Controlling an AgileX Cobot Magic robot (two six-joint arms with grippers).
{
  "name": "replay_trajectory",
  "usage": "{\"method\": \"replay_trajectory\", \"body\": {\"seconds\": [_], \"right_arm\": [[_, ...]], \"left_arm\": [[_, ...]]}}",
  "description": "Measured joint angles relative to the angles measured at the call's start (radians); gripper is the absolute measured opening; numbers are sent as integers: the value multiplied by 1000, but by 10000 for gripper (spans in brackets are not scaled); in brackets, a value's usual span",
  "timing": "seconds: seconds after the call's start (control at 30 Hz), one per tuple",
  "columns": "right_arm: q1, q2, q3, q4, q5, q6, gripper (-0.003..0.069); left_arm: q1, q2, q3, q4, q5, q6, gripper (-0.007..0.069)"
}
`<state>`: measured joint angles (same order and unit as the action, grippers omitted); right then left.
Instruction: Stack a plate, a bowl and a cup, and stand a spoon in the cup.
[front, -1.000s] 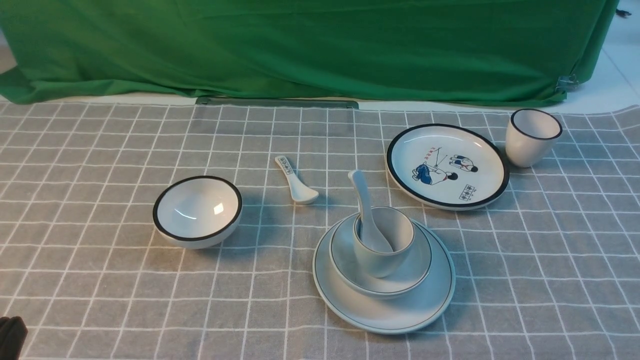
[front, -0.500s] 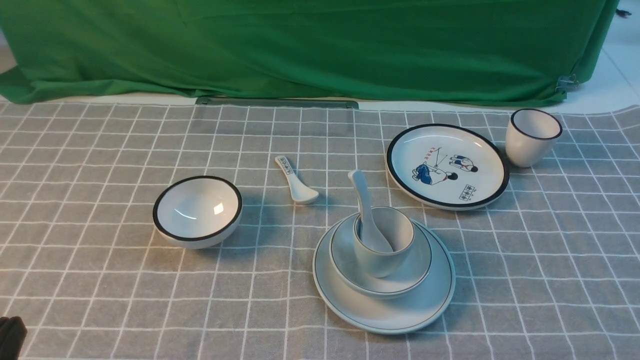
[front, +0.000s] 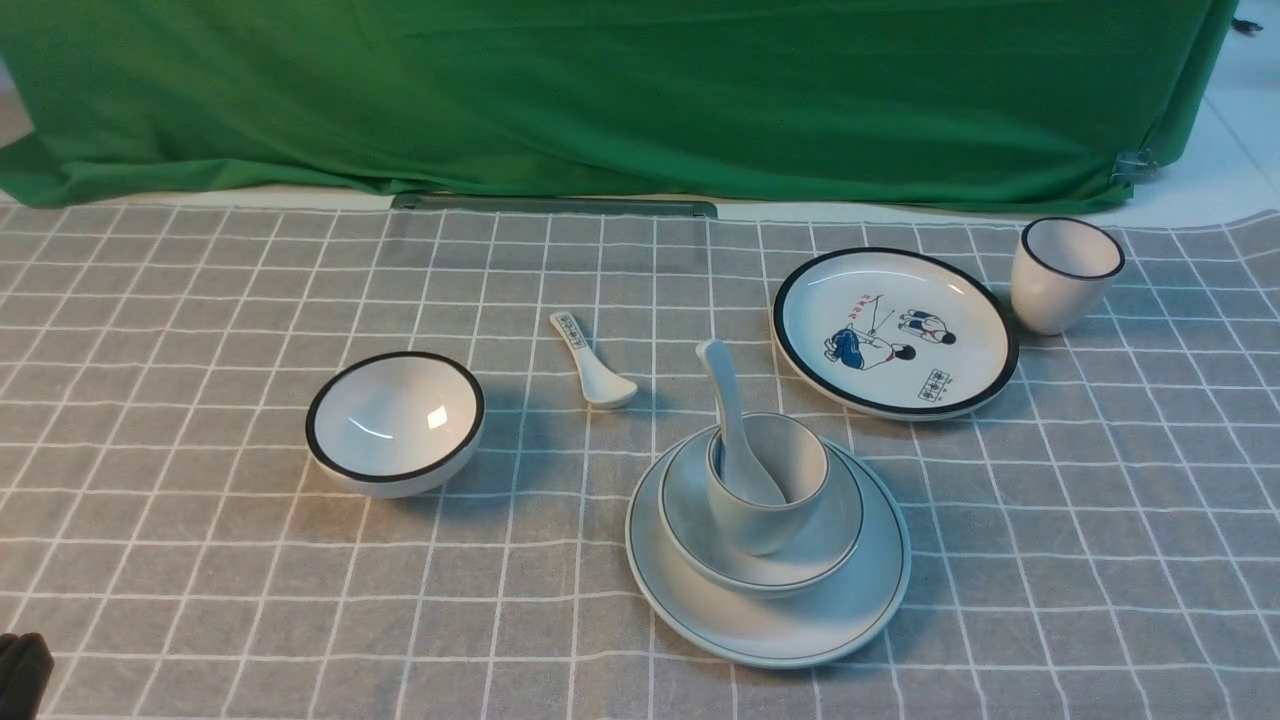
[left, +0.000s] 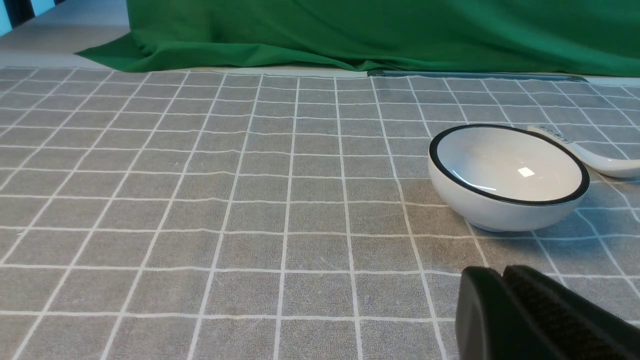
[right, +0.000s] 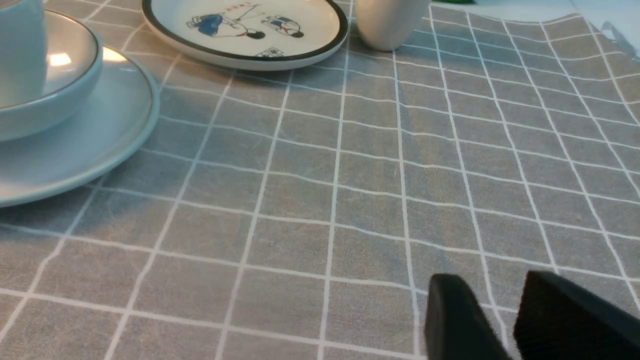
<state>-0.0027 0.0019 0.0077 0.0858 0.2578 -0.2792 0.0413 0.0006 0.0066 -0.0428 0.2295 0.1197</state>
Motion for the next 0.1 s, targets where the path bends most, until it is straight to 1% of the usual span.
{"method": "replay_trajectory", "body": {"seconds": [0.1], "right_arm": [[0, 0, 0, 0, 0, 0, 238]], "left_arm": [[0, 0, 0, 0, 0, 0, 17]]}}
